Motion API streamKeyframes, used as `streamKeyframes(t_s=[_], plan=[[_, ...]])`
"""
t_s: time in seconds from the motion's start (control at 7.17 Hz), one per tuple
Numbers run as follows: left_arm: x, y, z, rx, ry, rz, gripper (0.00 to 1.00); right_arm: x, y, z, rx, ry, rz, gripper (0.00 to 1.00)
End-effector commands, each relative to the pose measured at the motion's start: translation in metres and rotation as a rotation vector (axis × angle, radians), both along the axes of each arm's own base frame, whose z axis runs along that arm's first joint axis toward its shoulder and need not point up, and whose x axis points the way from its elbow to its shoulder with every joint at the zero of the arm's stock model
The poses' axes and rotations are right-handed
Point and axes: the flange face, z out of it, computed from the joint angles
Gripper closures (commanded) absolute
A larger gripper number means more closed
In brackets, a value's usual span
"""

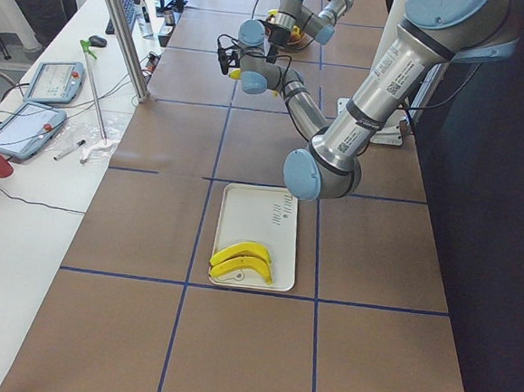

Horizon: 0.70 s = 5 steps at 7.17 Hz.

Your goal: Transfer all bananas from basket to plate

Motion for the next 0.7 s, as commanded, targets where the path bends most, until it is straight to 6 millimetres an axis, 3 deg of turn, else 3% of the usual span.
streamKeyframes(t_s=[0.0, 0.14, 0.28, 0.42, 0.56], plan=[[-0.041, -0.027, 0.06, -0.097, -0.081, -0.072, 1.0, 0.031, -0.039, 0.012, -0.091, 0.109, -0.02, 0.0], [-0.074, -0.05, 0.09, -0.193, -0.17, -0.138, 1.0, 0.045, -0.057, 0.03, -0.164, 0.193, -0.01, 0.0], [-0.093, -0.059, 0.113, -0.24, -0.219, -0.187, 1.0, 0.057, -0.066, 0.038, -0.23, 0.284, 0.003, 0.0], [-0.098, -0.058, 0.148, -0.234, -0.306, -0.204, 1.0, 0.068, -0.071, 0.05, -0.222, 0.421, -0.023, 0.0], [-0.108, -0.048, 0.194, -0.224, -0.385, -0.16, 1.0, 0.095, -0.081, 0.061, -0.198, 0.512, -0.032, 0.0]])
